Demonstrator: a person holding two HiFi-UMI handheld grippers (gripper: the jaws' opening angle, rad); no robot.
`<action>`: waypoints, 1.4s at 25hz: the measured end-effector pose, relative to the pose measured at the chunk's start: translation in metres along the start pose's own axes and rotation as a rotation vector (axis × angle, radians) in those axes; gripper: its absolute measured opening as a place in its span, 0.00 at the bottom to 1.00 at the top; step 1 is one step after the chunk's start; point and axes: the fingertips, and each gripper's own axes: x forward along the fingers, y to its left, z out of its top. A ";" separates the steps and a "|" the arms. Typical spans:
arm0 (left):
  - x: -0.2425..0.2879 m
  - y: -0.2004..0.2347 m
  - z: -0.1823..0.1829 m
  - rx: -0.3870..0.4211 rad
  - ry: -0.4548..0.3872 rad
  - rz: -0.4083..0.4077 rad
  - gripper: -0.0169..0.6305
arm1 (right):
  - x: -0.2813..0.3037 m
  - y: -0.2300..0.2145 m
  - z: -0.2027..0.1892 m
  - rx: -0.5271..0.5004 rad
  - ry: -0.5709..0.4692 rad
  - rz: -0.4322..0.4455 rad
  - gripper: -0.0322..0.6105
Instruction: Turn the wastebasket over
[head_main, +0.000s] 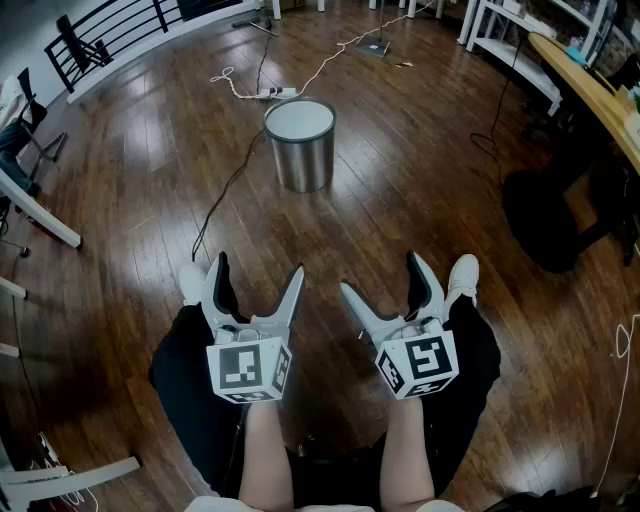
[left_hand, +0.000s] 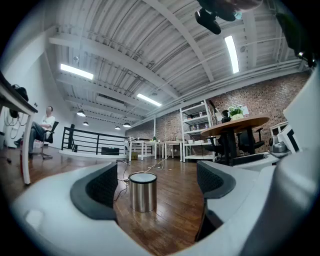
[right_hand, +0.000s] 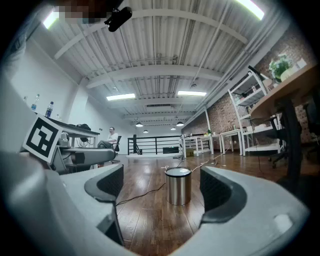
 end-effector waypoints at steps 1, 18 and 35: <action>0.008 0.002 -0.002 -0.001 -0.005 0.000 0.82 | 0.009 -0.004 -0.002 0.009 -0.001 -0.004 0.77; 0.096 0.082 0.003 0.022 -0.025 -0.079 0.81 | 0.116 0.022 0.036 -0.039 -0.084 0.002 0.77; 0.199 0.121 0.005 0.060 -0.024 -0.193 0.81 | 0.225 0.012 0.076 -0.160 -0.139 0.043 0.77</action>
